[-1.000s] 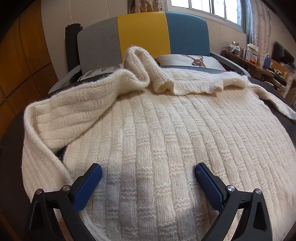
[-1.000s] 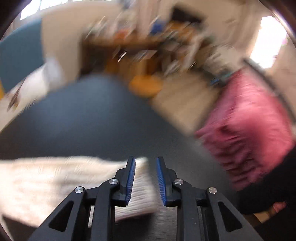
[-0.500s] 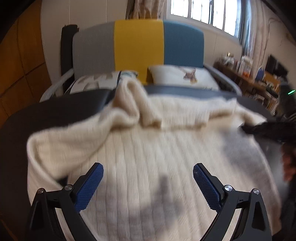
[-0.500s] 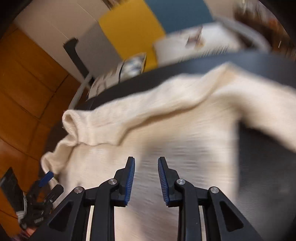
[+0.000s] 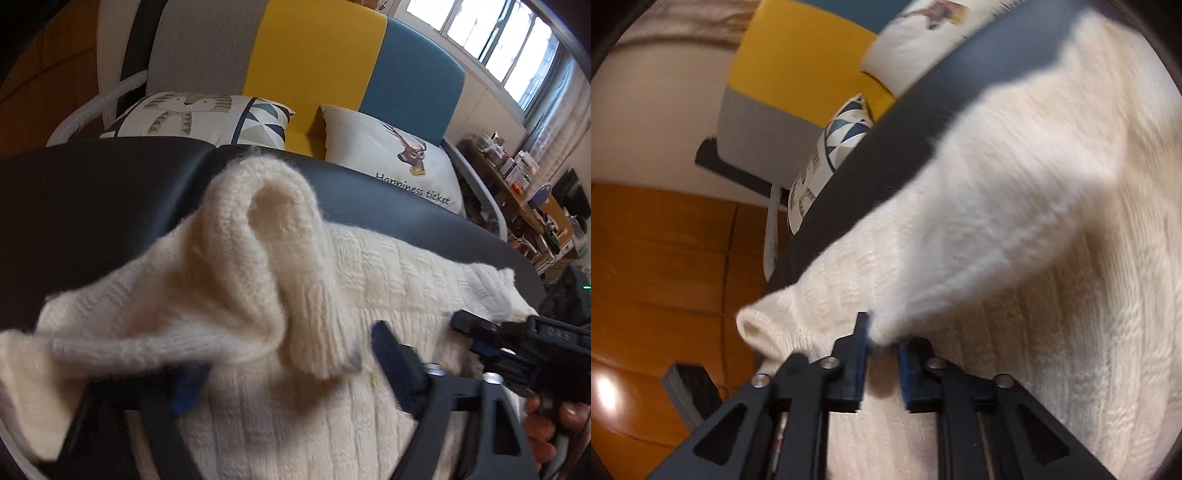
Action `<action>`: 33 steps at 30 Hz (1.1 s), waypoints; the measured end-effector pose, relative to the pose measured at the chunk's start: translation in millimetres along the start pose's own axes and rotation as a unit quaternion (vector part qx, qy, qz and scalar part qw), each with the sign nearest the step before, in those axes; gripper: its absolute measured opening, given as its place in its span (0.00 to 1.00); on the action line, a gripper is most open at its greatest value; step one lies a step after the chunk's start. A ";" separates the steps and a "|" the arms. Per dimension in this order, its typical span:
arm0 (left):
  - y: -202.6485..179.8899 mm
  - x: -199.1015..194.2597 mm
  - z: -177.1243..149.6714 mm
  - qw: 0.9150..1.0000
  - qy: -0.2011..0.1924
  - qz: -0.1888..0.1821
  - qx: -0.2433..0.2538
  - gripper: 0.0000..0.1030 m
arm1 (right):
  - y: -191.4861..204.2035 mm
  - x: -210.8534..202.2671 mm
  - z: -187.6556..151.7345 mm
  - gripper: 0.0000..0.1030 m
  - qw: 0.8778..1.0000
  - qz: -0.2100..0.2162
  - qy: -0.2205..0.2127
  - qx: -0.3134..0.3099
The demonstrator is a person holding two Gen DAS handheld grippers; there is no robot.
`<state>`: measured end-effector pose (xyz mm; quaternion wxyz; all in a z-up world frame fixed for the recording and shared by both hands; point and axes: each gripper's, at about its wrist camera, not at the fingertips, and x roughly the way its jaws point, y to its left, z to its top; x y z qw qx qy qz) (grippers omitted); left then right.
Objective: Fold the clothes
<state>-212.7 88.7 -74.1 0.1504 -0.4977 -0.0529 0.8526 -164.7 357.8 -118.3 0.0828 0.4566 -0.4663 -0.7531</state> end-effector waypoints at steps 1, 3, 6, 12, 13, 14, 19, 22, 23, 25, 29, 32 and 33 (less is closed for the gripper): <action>1.1 3.7 3.7 1.000 0.009 -0.003 -0.004 0.41 | 4.0 -2.2 0.4 0.10 1.000 0.000 0.001 -0.004; 3.1 4.5 12.7 0.999 0.019 -0.030 -0.010 0.23 | 16.0 -6.1 7.2 0.09 1.000 0.000 0.001 -0.020; 5.7 -6.5 32.9 0.998 0.006 -0.058 -0.023 0.12 | 35.6 -10.2 24.7 0.08 0.999 0.006 -0.010 -0.044; 19.7 2.8 70.4 0.998 -0.005 -0.039 -0.048 0.20 | 51.0 13.6 80.1 0.14 0.997 0.003 -0.063 -0.037; 22.6 6.3 76.4 0.998 -0.006 -0.033 -0.052 0.21 | 48.2 20.2 86.5 0.26 0.997 -0.015 -0.070 -0.033; 25.4 9.8 82.4 0.998 -0.006 -0.026 -0.057 0.21 | 44.3 27.0 91.6 0.28 0.996 -0.035 -0.073 -0.029; 44.0 20.2 91.0 0.996 -0.007 -0.019 -0.083 0.21 | 33.2 36.0 93.7 0.28 0.992 -0.084 -0.083 -0.048; 55.7 1.5 76.1 0.997 -0.007 -0.021 -0.074 0.21 | 42.6 2.4 82.7 0.28 0.982 -0.097 -0.145 -0.076; 59.6 -4.7 71.1 0.997 -0.007 -0.021 -0.071 0.21 | 48.8 -3.9 75.8 0.28 0.979 -0.109 -0.147 -0.091; 67.4 -17.1 61.2 0.998 -0.007 -0.022 -0.064 0.21 | 61.0 -3.9 58.5 0.28 0.970 -0.162 -0.126 -0.130; 83.0 -42.0 41.3 0.998 -0.007 -0.025 -0.052 0.23 | 61.8 18.1 -4.1 0.28 0.941 -0.261 -0.035 -0.211; 94.7 -60.7 26.3 0.999 -0.006 -0.026 -0.042 0.27 | 62.6 18.9 -61.3 0.28 0.919 -0.289 -0.024 -0.269; 98.6 -66.9 21.4 0.999 -0.006 -0.027 -0.039 0.27 | 63.3 18.3 -79.6 0.28 0.911 -0.297 -0.025 -0.286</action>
